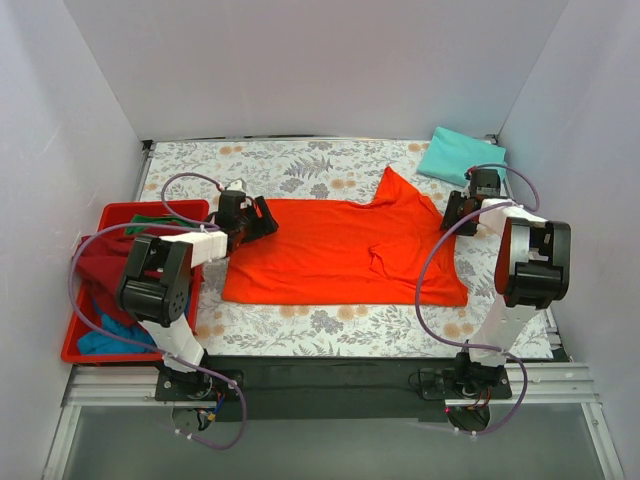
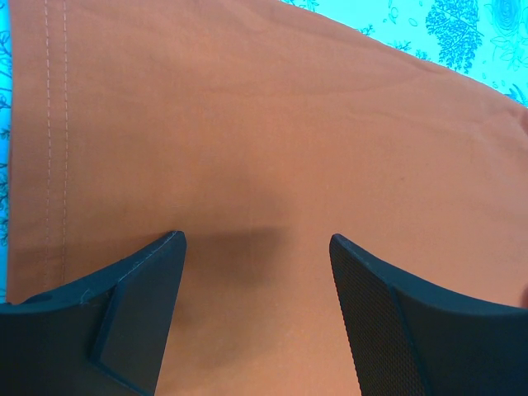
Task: Fold and stack the t-shirts
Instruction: Fold the tshirt
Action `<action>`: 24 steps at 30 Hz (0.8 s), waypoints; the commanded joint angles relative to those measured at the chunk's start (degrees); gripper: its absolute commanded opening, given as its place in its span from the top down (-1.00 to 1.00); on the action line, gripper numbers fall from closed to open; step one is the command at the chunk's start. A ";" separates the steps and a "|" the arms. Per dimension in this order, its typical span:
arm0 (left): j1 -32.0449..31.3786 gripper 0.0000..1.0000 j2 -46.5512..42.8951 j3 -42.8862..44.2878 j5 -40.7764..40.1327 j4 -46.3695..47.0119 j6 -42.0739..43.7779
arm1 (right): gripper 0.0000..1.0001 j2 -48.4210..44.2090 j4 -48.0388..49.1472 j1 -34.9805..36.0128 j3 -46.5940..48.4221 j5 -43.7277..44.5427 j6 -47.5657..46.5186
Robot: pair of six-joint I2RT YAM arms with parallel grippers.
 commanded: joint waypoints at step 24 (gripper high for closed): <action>1.80 -0.40 -3.66 11.63 -3.36 -9.68 2.75 | 0.04 15.26 0.79 7.87 31.93 -19.25 0.90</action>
